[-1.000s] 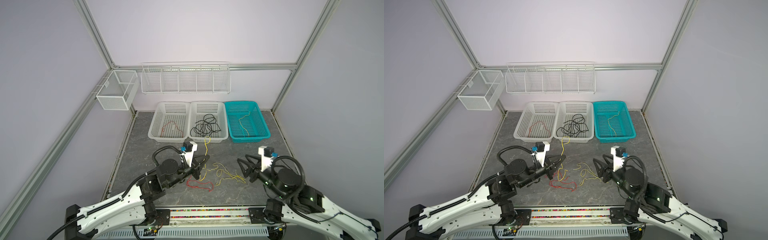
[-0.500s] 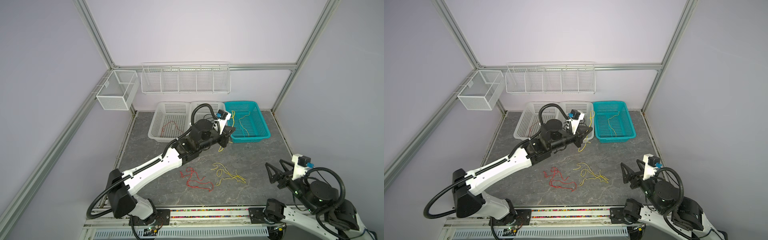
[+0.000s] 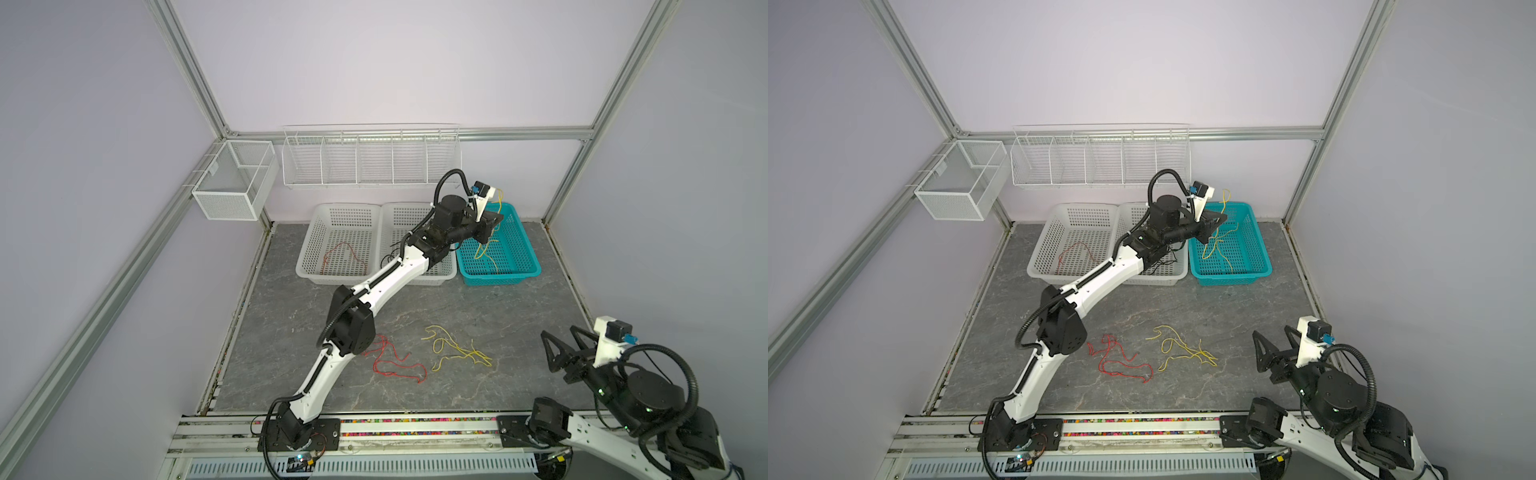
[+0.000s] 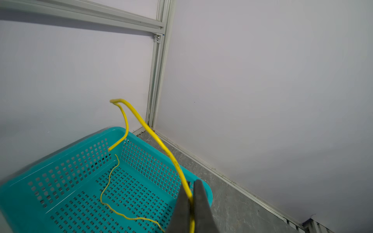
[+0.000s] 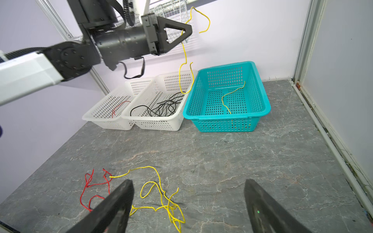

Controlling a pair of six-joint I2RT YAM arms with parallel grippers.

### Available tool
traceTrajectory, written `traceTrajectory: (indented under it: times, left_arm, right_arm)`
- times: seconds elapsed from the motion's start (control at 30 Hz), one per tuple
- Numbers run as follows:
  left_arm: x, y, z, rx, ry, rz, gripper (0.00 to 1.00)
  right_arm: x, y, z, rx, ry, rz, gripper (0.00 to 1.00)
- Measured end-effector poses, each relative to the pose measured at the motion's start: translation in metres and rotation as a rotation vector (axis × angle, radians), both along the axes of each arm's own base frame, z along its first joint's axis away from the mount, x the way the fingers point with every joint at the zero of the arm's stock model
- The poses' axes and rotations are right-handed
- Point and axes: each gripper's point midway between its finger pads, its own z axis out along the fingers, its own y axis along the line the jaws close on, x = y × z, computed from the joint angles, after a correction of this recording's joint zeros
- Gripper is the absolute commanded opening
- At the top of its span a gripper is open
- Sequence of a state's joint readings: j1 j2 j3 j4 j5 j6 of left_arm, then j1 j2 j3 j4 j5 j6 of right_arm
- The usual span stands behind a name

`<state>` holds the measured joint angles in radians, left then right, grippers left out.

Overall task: Untangle the cables
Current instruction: 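Carry the yellow wires with the left gripper over the teal basket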

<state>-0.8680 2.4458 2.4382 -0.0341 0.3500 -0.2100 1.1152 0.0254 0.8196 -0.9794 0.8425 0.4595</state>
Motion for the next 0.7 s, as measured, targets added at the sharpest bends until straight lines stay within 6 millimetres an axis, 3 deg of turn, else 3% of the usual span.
traceTrajectory:
  times: [0.33, 0.47, 0.7]
  left_arm:
    - [0.033, -0.028, -0.099, -0.023, 0.071, 0.05, 0.0]
    - [0.037, -0.028, -0.107, -0.015, 0.073, 0.067, 0.1]
    - [0.04, -0.027, -0.104, -0.012, 0.038, 0.087, 0.46]
  right_arm:
    - [0.0, 0.0, -0.001, -0.004, -0.001, 0.0, 0.88]
    - [0.0, 0.0, -0.001, -0.006, -0.001, 0.003, 0.88]
    - [0.0, 0.001, -0.001, -0.011, -0.002, 0.008, 0.88]
